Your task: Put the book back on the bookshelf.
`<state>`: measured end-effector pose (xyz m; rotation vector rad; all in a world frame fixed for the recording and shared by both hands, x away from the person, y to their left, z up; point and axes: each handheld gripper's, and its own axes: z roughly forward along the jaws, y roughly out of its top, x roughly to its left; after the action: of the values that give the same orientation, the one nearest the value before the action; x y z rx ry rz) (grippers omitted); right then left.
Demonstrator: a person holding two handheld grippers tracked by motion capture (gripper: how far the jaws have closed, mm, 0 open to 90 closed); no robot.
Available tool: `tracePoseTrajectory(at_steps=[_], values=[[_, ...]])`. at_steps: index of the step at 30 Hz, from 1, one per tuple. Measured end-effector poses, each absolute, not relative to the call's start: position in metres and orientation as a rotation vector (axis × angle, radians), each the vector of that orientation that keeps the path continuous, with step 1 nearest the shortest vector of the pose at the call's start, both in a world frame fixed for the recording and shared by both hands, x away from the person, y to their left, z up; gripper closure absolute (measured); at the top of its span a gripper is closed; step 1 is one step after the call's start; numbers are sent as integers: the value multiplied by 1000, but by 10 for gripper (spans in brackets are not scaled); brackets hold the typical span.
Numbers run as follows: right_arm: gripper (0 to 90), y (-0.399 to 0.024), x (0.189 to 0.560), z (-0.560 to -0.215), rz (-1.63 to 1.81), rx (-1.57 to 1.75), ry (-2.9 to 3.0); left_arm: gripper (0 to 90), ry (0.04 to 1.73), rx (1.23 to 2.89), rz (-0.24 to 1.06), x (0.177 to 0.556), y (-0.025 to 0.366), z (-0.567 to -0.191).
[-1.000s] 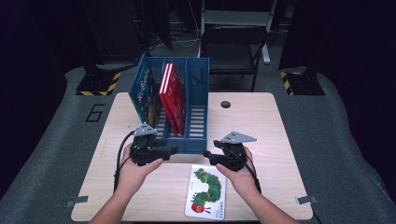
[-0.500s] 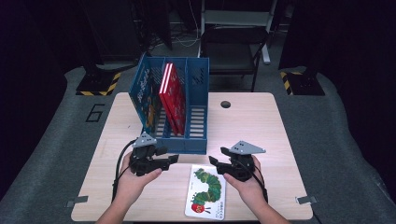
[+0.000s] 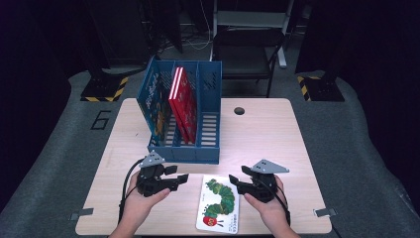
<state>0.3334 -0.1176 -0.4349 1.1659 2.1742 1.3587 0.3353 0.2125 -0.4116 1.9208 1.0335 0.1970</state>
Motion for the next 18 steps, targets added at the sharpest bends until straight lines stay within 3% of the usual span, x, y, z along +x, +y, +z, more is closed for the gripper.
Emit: tracePoseTrajectory(at_steps=[18], values=[[387,-128,327,-456,1315,1172,2187,418,995,2017,127,333,202,-449]])
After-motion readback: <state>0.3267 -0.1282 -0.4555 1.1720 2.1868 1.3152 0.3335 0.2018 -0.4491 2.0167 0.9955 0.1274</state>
